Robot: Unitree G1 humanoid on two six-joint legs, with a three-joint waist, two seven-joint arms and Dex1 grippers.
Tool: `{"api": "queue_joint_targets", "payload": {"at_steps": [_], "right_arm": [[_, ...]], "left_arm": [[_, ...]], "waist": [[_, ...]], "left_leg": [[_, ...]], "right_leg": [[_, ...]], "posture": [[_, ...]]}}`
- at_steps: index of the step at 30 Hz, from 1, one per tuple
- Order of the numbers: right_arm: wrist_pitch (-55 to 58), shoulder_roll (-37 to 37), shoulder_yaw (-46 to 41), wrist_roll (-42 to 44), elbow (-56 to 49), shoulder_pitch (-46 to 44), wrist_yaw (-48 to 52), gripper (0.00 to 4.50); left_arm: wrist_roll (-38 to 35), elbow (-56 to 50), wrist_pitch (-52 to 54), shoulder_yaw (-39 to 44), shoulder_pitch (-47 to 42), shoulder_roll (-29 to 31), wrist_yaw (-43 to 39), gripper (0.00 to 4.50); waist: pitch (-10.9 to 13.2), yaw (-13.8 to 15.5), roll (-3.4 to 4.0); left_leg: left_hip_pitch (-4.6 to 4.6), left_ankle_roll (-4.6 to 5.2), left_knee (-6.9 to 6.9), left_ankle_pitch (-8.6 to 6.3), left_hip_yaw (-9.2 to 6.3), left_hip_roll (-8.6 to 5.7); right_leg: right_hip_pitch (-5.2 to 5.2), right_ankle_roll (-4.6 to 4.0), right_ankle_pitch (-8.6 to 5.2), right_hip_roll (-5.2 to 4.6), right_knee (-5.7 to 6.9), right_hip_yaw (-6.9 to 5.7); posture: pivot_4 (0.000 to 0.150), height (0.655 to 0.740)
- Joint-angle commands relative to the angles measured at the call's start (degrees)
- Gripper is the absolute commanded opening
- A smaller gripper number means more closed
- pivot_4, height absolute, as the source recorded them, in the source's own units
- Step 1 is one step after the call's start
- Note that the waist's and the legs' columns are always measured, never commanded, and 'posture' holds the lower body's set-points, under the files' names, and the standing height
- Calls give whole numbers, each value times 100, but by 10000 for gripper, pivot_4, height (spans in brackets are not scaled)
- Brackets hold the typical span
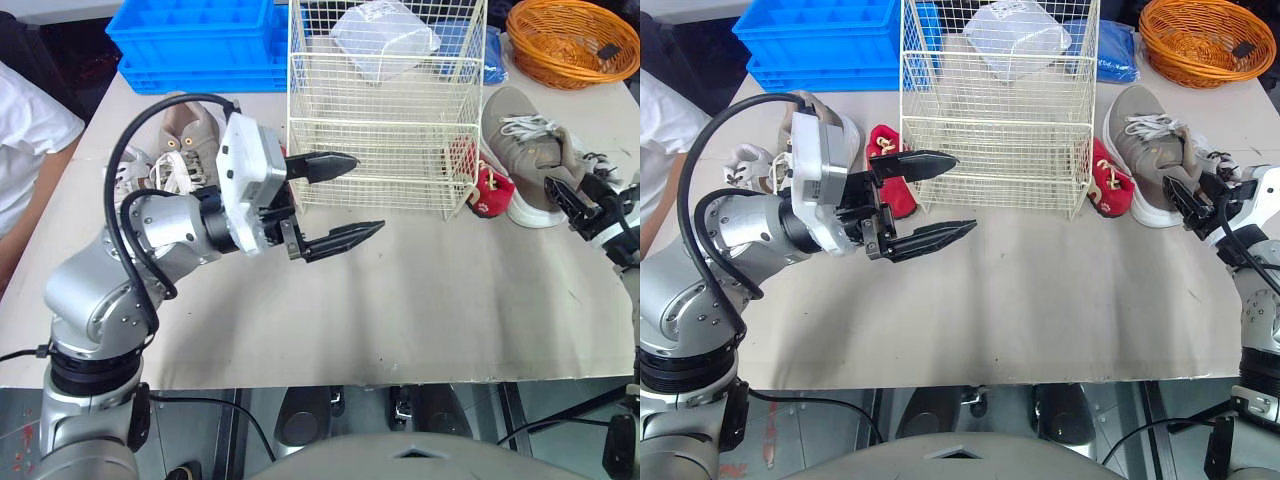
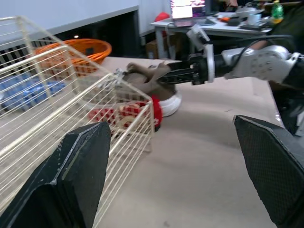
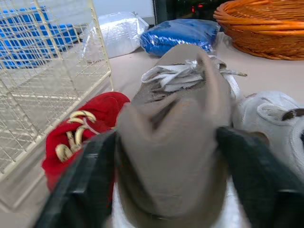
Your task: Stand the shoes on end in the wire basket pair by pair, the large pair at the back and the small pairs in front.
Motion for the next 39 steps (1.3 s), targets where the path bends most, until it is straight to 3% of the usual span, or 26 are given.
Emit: {"api": "queue_joint_targets", "payload": {"at_steps": [1, 5, 7, 16, 24, 29, 34, 39], "right_arm": [[39, -153, 76, -197, -105, -5, -40, 22429], [14, -141, 49, -292, -171, 52, -85, 5932], [-36, -111, -31, -310, -219, 84, -158, 168], [-522, 178, -499, -154, -735, 117, -540, 168], [-1557, 396, -919, 80, -1451, -471, -823, 168], [-2156, 85, -579, -116, -2035, -822, -319, 168], [-2684, -542, 177, -396, -2432, -939, 848, 168], [-2942, -1266, 747, -194, -2565, -1251, 2246, 168]], "left_arm": [[-159, -161, 4, -5, -222, -54, 8, 45000], [-131, -91, -23, -88, -309, -95, -63, 45000], [-108, -55, -42, -117, -335, -116, -101, 45000], [126, 249, -215, -230, -440, -126, -443, 45000], [388, 679, -405, -187, -737, -89, -779, 45000], [475, 973, -512, -36, -983, -37, -963, 45000], [149, 1020, -391, 190, -1167, 23, -1205, 45000], [-811, 752, 58, 520, -1435, 176, -1259, 45000]], "waist": [[0, 3, -1], [0, 11, -1], [1, 20, -2], [4, 33, -3], [17, 12, 10], [18, 21, 9], [21, -6, 4], [55, 31, -20]], "left_leg": [[0, -1, 0, 0, 0, 0], [1, -1, 1, 1, 0, 0], [1, -1, 1, 1, 0, 0], [-2, -2, 1, 1, -1, -1], [-4, -3, 1, 2, 0, -2], [-4, -4, -1, 2, -1, -2], [-2, -4, -2, 2, 0, -1], [-5, -4, 5, 2, -5, 0]], "right_leg": [[0, 0, 0, 0, 1, 0], [1, 0, 0, 1, 1, 2], [1, 0, 0, 1, 1, 2], [0, 1, 0, 2, 1, 1], [-5, 1, -1, 5, 3, 4], [-6, 3, -2, 6, 2, 3], [-6, 3, -2, 7, 2, 6], [-3, 3, -2, 5, 1, 0]], "posture": [[1500, 6860], [1500, 6860], [1500, 6860], [1500, 6860], [1500, 6860], [1500, 6860], [1500, 6860], [1500, 6860]]}}
